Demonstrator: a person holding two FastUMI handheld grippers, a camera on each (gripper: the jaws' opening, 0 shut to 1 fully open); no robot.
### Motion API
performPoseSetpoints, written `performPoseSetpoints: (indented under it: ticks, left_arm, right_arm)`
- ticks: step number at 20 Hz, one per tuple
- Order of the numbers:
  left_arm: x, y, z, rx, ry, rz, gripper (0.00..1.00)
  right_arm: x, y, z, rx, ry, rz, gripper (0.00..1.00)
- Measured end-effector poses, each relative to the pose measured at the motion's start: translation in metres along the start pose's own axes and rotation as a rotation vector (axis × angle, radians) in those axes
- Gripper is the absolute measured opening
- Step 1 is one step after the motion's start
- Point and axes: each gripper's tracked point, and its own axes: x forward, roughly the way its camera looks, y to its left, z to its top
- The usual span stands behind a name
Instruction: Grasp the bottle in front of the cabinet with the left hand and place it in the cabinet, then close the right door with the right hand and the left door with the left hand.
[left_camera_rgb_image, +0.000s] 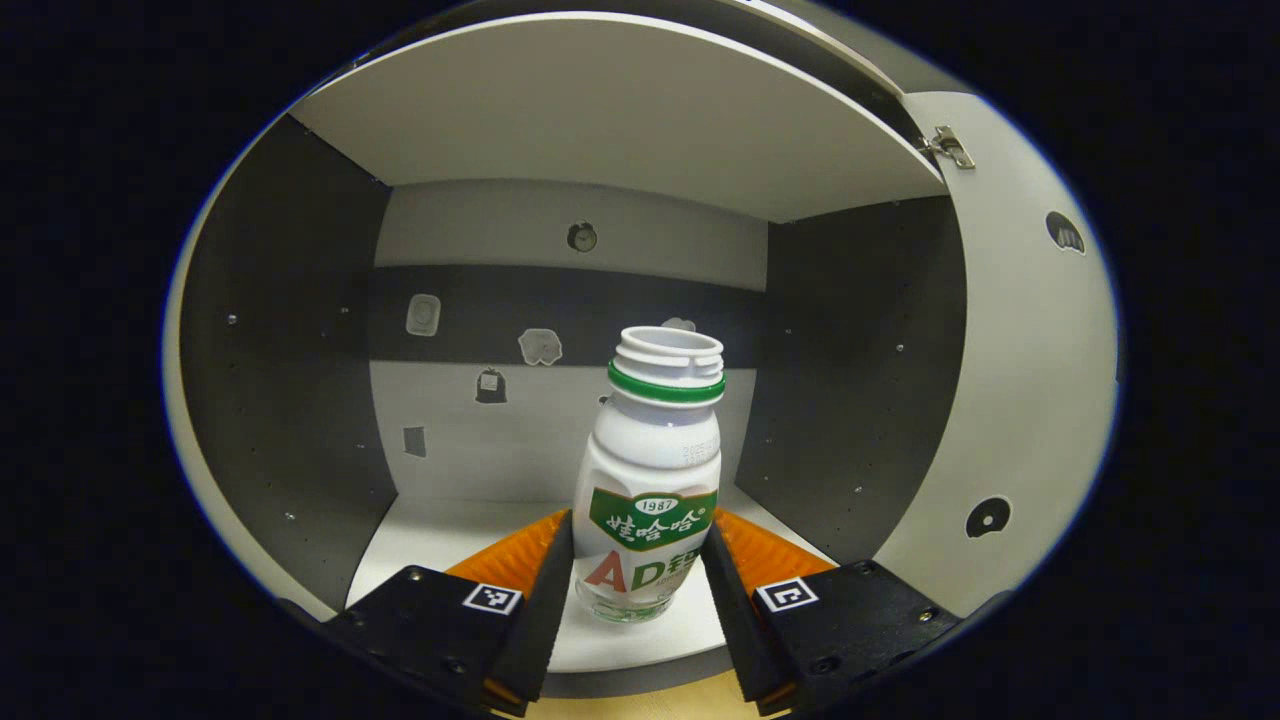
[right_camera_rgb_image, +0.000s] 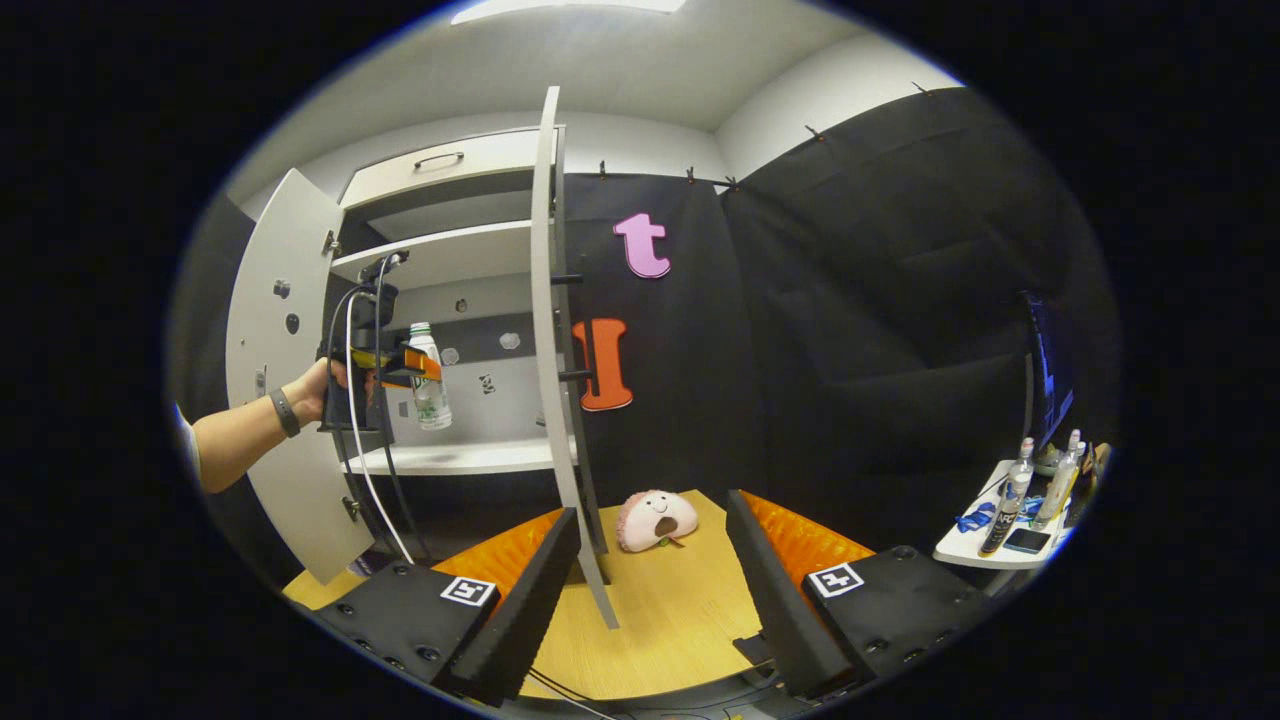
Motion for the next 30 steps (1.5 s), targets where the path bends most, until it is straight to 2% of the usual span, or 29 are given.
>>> performPoseSetpoints:
  ticks: [4, 7, 10, 16, 19, 20, 21, 23, 30]
  left_arm:
    - [0.045, 0.006, -0.019, 0.007, 0.072, 0.003, 0.72]
    - [0.061, 0.005, -0.04, -0.073, 0.132, -0.006, 0.72]
    - [0.067, 0.006, -0.051, -0.122, 0.158, 0.01, 0.72]
    - [0.073, 0.011, -0.052, -0.096, 0.152, 0.035, 0.76]
    - [0.078, 0.01, -0.05, -0.108, 0.128, 0.013, 0.83]
    - [0.078, 0.013, -0.051, -0.111, 0.124, 0.013, 0.92]
    - [0.077, 0.012, -0.05, -0.114, 0.118, 0.013, 0.95]
    - [0.07, 0.017, -0.043, -0.111, 0.092, 0.029, 0.96]
    - [0.029, 0.016, 0.007, -0.089, -0.095, 0.012, 0.95]
  right_arm:
    - [-0.006, -0.041, -0.007, -0.01, 0.01, -0.106, 0.97]
    - [-0.006, -0.056, -0.01, 0.009, 0.019, -0.157, 0.97]
    - [-0.003, -0.056, -0.011, 0.031, 0.019, -0.164, 0.98]
    - [0.003, -0.057, -0.017, 0.01, 0.022, -0.169, 0.98]
    - [0.006, -0.053, -0.019, 0.014, 0.024, -0.163, 0.98]
    - [0.006, -0.052, -0.019, 0.014, 0.019, -0.16, 0.98]
    - [0.006, -0.051, -0.017, 0.012, 0.013, -0.159, 0.98]
    - [0.006, -0.051, -0.016, 0.011, 0.005, -0.158, 0.98]
    - [0.007, -0.048, -0.016, 0.012, 0.009, -0.128, 0.98]
